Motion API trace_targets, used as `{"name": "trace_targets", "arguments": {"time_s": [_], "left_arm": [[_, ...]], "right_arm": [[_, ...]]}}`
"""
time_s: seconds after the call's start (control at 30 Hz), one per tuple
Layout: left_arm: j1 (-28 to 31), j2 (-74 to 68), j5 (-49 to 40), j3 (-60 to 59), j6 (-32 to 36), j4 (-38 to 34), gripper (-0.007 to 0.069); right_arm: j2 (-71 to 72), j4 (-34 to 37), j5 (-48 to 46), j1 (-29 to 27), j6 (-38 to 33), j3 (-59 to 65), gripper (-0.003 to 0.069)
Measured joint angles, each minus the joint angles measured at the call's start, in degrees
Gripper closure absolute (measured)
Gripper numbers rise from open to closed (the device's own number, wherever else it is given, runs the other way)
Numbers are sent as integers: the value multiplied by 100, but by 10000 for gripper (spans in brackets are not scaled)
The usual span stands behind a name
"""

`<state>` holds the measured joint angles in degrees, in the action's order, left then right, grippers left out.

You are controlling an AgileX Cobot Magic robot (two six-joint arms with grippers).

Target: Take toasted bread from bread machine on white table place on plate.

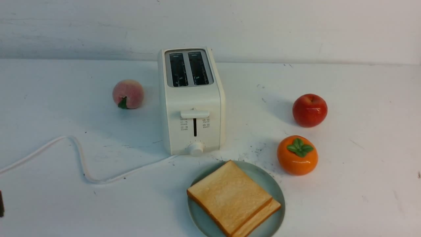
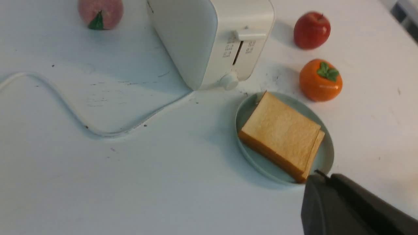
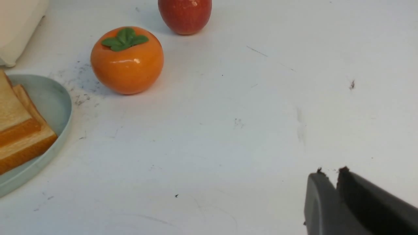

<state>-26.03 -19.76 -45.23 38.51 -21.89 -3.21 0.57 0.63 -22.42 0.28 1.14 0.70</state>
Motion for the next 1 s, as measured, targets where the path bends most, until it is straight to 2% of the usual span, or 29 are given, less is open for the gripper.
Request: {"name": "trace_targets", "arguments": {"time_s": [0.1,0.27,0.53,1.0], "left_arm": [[0,452,1033,-844,-323,-12,638],[0,671,2022,-1814,-530,-25,638],[0,671,1994,-2622,-547,-8,638],[0,671,2200,-2719,-547,121,638]], "right_arm": [[0,0,0,0,0,0,574],[0,0,0,0,0,0,573],[0,0,0,0,0,0,566],[0,0,0,0,0,0,550]]}}
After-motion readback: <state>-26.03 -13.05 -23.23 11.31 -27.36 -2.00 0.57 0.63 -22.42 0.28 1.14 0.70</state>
